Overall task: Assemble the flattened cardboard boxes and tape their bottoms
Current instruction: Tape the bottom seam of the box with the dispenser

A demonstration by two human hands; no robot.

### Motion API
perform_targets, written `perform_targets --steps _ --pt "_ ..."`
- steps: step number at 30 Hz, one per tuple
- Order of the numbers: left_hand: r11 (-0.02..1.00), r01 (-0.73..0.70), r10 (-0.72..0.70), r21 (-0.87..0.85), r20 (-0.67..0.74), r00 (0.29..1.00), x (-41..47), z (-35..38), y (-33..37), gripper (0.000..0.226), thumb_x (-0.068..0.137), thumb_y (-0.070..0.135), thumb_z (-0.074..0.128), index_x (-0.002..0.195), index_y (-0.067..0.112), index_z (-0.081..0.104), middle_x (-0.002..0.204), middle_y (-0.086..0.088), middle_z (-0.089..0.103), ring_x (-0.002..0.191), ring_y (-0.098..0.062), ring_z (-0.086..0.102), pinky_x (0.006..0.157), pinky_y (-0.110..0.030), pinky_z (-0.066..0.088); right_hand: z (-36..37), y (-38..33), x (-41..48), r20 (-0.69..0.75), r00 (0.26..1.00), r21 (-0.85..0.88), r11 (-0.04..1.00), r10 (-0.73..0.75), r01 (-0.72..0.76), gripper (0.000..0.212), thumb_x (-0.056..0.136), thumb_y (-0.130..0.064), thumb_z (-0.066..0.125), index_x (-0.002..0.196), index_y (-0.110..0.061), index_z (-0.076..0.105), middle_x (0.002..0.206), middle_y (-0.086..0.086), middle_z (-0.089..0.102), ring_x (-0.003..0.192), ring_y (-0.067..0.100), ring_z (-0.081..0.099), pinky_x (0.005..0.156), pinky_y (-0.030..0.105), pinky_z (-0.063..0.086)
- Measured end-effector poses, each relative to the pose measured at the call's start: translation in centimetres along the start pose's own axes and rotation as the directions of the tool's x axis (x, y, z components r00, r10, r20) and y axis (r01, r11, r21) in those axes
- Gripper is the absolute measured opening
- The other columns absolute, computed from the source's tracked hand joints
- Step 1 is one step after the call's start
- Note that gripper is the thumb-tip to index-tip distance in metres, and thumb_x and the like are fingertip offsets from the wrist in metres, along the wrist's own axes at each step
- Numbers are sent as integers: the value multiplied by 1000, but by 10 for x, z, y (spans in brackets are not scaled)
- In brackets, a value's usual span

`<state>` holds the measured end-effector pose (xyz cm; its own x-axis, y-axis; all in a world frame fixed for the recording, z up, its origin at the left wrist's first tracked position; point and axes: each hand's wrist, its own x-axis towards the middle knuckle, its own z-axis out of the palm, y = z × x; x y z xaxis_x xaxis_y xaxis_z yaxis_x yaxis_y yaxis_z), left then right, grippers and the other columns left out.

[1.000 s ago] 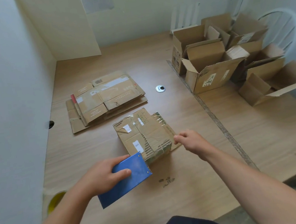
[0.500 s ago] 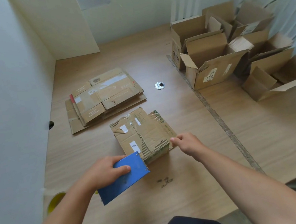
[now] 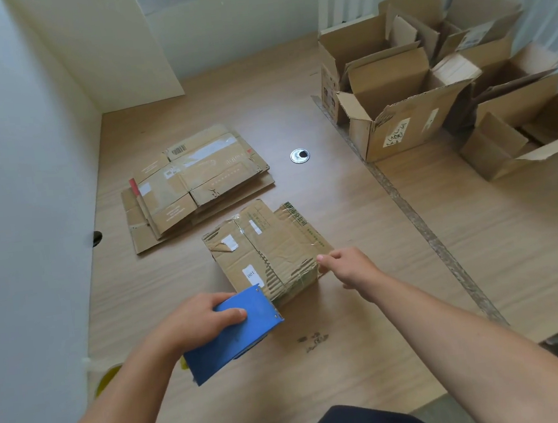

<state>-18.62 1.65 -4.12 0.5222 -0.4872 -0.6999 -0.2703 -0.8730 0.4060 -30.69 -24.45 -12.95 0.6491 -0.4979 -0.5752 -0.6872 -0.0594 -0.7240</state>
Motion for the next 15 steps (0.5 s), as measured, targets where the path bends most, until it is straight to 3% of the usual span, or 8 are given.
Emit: perform_targets --steps 3,5,7,10,13,15 --pt "1000 21 -21 -6 0 1000 2 -1 0 34 79 59 54 111 53 65 98 18 70 88 -7 67 84 -32 52 2 0 5 83 990 130 983 116 -126 36 91 -49 65 101 -15 73 124 6 63 117 27 55 84 43 48" --pt "1000 27 -27 -7 -1 1000 2 -2 -1 27 84 56 56 108 53 66 95 19 71 86 -6 67 78 -29 50 3 2 6 114 977 150 969 179 -195 54 86 -57 68 117 -13 64 123 6 58 117 27 55 81 41 46" --pt "1000 20 -20 -9 5 1000 2 -2 -2 34 76 61 54 107 54 66 94 19 71 84 -4 67 74 -26 48 5 6 9 69 986 161 974 151 -160 48 84 -57 70 105 -15 60 105 3 59 100 22 56 74 35 46" --pt "1000 15 -15 -26 7 1000 4 -2 -1 41 70 64 51 107 55 66 93 20 72 83 -4 67 72 -25 46 10 9 9 -114 991 39 997 -64 69 31 89 -41 71 79 -18 52 72 -4 52 70 17 48 58 28 36" --pt "1000 14 -14 -22 10 1000 6 -2 -3 35 75 62 53 107 57 65 93 21 71 83 -2 67 70 -25 44 15 8 4 -142 983 -74 991 -120 110 35 95 -38 62 68 -17 55 61 -4 49 67 19 47 56 27 33" --pt "999 12 -12 -33 7 1000 7 -3 -5 29 77 61 55 105 59 65 91 22 71 82 -2 67 70 -24 45 16 9 0 -122 988 -61 994 -95 88 40 98 -38 55 66 -17 63 66 -1 60 73 20 54 60 22 36"
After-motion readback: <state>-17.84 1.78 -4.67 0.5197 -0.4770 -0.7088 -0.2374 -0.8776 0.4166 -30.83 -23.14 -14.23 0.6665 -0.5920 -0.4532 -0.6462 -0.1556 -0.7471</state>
